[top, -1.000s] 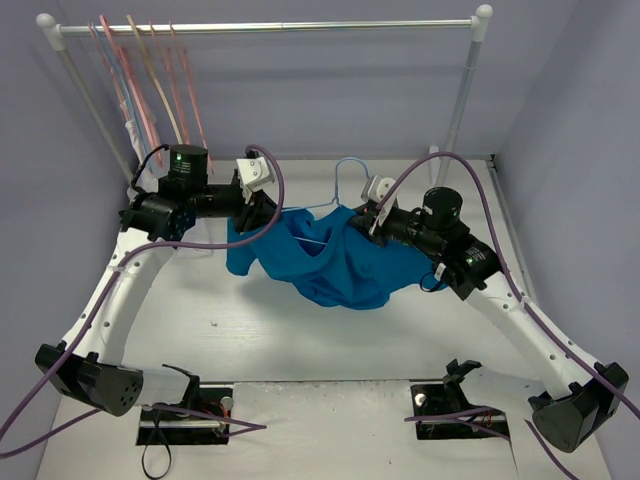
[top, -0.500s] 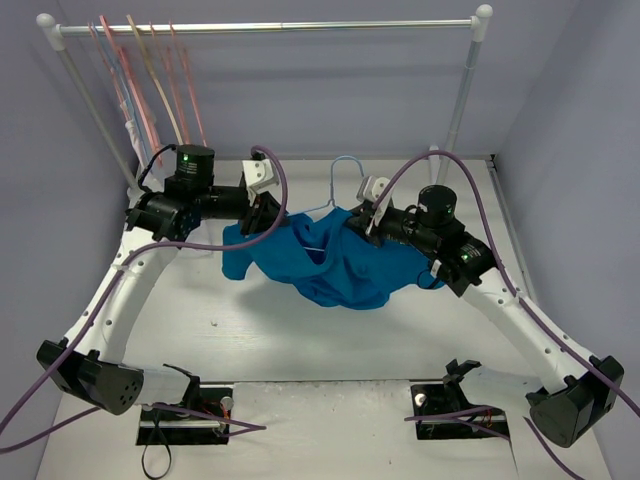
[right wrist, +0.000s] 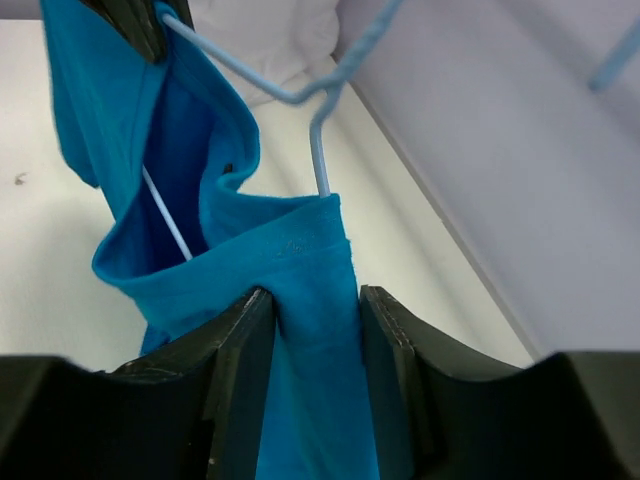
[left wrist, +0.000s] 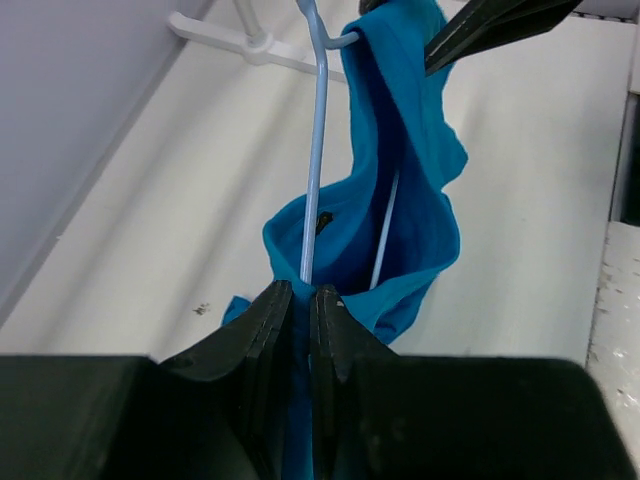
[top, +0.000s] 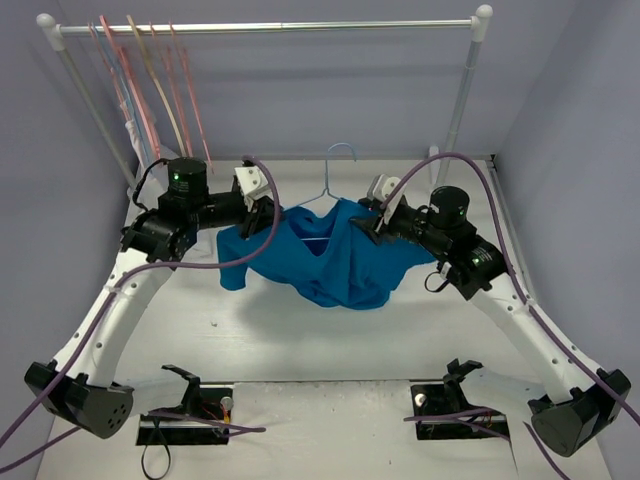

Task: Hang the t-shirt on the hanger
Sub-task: Place the hanger at the clothesline, then reset both arms

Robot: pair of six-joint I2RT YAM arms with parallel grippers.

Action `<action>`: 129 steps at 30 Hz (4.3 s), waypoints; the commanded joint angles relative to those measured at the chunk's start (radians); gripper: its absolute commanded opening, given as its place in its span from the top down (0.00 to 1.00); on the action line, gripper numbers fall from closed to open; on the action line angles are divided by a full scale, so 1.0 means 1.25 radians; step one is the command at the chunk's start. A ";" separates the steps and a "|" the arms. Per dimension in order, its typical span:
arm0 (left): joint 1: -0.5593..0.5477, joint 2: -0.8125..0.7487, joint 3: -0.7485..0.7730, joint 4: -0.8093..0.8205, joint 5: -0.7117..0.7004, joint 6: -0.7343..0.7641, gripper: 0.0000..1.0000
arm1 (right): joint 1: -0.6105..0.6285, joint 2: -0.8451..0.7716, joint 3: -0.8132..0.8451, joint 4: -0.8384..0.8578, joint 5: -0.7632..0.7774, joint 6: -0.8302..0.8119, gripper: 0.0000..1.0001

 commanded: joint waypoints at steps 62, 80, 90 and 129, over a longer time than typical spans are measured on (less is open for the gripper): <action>-0.005 0.132 0.358 0.361 -0.751 -0.362 1.00 | -0.025 -0.170 0.028 0.091 0.225 0.066 0.40; -0.009 0.265 0.389 0.391 -0.987 -0.271 1.00 | -0.025 -0.170 0.011 0.068 0.239 0.053 0.40; -0.006 0.292 0.374 0.374 -0.988 -0.238 1.00 | -0.025 -0.186 -0.011 0.049 0.244 0.065 0.40; 0.004 -0.219 0.168 -0.256 -0.933 -0.454 0.24 | -0.025 -0.204 0.053 -0.097 0.656 0.282 0.00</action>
